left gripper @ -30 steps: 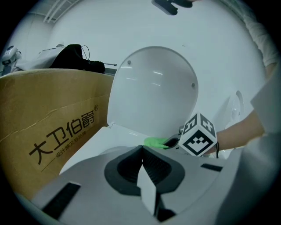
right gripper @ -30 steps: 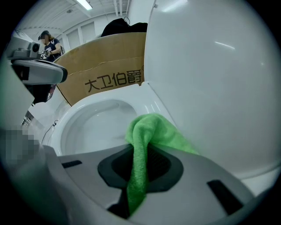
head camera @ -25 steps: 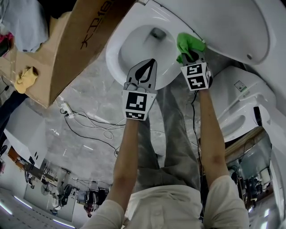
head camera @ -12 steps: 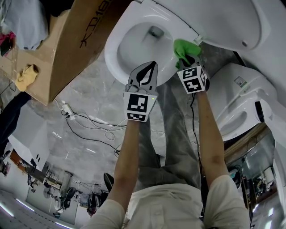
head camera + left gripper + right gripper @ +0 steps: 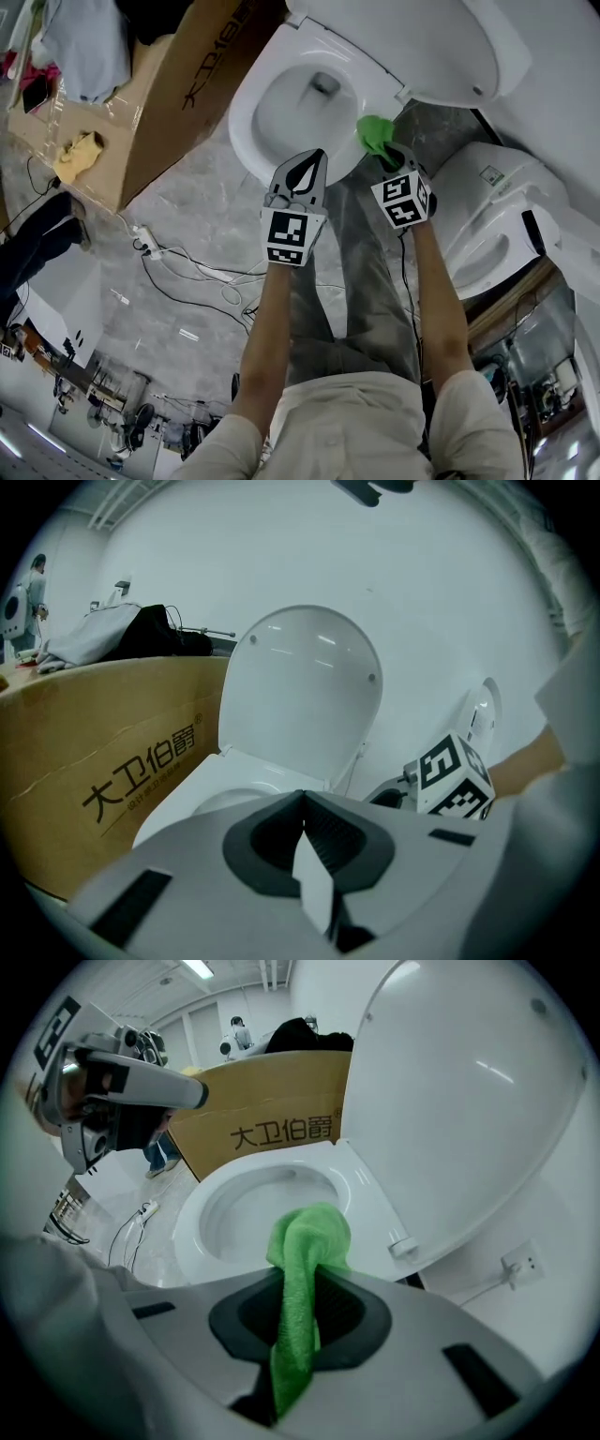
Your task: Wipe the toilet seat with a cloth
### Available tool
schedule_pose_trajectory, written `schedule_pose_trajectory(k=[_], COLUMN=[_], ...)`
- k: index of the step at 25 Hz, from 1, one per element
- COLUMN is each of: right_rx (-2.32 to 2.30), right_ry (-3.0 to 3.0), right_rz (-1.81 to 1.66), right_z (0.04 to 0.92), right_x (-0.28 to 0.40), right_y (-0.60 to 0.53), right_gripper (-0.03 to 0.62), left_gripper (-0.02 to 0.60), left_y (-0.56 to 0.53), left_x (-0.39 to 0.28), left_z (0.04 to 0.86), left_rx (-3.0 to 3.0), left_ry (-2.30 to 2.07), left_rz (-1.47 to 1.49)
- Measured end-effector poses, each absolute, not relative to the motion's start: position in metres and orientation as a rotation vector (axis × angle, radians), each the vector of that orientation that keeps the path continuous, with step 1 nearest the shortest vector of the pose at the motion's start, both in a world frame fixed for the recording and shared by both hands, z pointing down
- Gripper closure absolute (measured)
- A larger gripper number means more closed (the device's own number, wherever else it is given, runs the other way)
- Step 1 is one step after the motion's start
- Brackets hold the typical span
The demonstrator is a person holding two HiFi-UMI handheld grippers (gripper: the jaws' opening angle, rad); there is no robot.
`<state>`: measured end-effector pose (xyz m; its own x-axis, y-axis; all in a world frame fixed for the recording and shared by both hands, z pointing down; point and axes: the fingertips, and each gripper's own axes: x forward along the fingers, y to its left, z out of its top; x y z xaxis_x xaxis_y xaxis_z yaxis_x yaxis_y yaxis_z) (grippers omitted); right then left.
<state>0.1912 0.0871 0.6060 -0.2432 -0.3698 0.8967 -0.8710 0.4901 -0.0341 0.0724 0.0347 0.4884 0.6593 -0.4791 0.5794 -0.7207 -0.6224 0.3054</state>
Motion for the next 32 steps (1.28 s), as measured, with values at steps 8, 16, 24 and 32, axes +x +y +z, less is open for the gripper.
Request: schedule_pose_trajectory(k=[8, 16, 24, 32], right_rx=[1.160, 1.261, 1.327, 1.330], right_ry=[-1.933, -2.084, -2.243, -2.369], right_rz=[0.610, 0.493, 0.402, 0.336], right_z=[0.497, 0.364, 0.244, 0.175], right_x=[0.185, 0.175, 0.160, 0.149], right_y=[0.075, 0.052, 0.043, 0.036], right_gripper=[0.548, 0.548, 0.549, 0.549], left_gripper=[0.569, 0.569, 0.569, 0.569], left_y=[0.036, 0.028, 0.018, 0.019], left_x=[0.060, 0.053, 0.041, 0.031], left_z=[0.422, 0.329, 0.238, 0.187], left_rx=[2.392, 2.474, 2.534, 2.545], left_ry=[-0.952, -1.004, -1.081, -1.166], left_rz=[0.608, 0.577, 0.523, 0.516])
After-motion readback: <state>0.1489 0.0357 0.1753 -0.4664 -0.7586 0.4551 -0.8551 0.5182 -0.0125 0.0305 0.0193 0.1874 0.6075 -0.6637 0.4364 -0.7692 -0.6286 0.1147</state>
